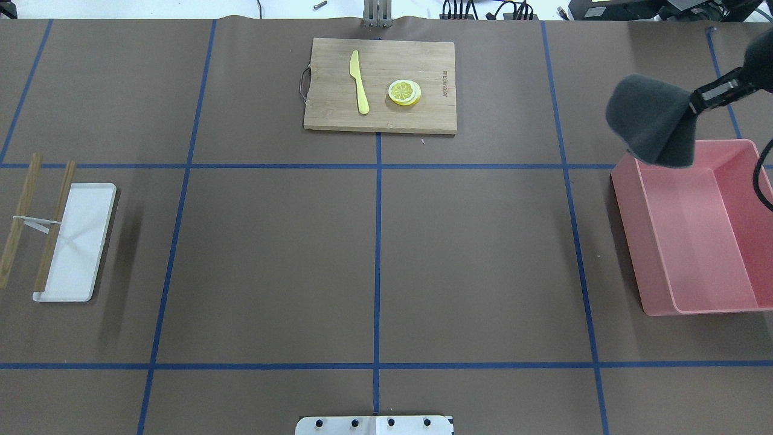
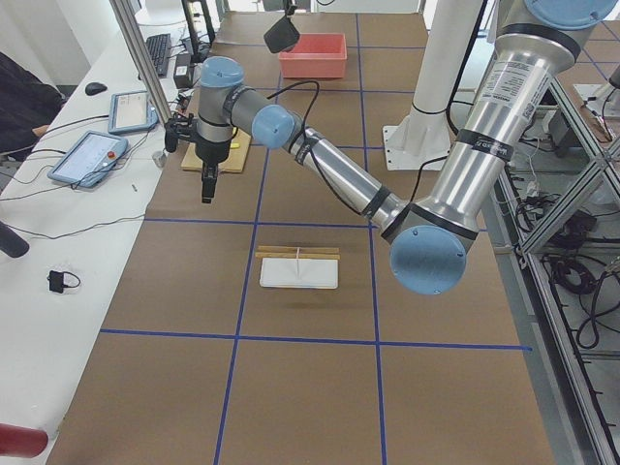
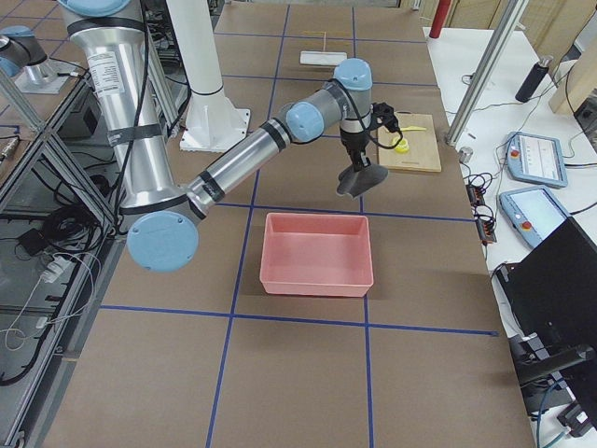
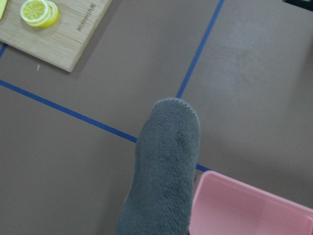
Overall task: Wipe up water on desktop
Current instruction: 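Lift the cloth and drop it into the pink bin with the right gripper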
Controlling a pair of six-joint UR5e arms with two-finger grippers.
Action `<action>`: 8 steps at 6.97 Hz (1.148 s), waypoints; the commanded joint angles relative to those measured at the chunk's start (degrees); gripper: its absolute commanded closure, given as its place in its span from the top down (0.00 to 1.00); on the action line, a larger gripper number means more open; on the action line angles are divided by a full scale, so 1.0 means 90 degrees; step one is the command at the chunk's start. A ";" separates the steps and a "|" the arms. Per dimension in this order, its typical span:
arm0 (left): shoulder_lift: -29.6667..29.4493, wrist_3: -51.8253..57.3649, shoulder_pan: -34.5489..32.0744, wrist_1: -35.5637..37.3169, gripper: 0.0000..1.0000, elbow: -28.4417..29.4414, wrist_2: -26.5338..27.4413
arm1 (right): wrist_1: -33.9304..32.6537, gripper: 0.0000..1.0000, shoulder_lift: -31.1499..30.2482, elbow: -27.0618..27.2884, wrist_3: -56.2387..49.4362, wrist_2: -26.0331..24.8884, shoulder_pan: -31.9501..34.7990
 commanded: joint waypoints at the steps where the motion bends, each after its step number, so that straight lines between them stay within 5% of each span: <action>1: 0.0028 0.0000 0.0000 -0.0004 0.99 -0.0028 0.0000 | -0.0005 0.00 -0.1322 0.0312 -0.0011 0.0057 0.0231; 4: 0.0057 0.0000 0.0000 -0.0004 0.99 -0.0076 0.0000 | -0.0015 0.00 -0.1630 0.0303 -0.0011 0.0047 0.0212; 5: 0.0057 0.0000 0.0000 -0.0004 0.99 -0.0077 0.0000 | -0.0005 0.99 -0.1688 0.0264 -0.0011 0.0057 0.0183; 8: 0.0067 0.0039 -0.0009 -0.0004 0.99 -0.0077 -0.0010 | 0.0024 1.00 -0.1922 0.0040 0.0067 0.0135 0.0241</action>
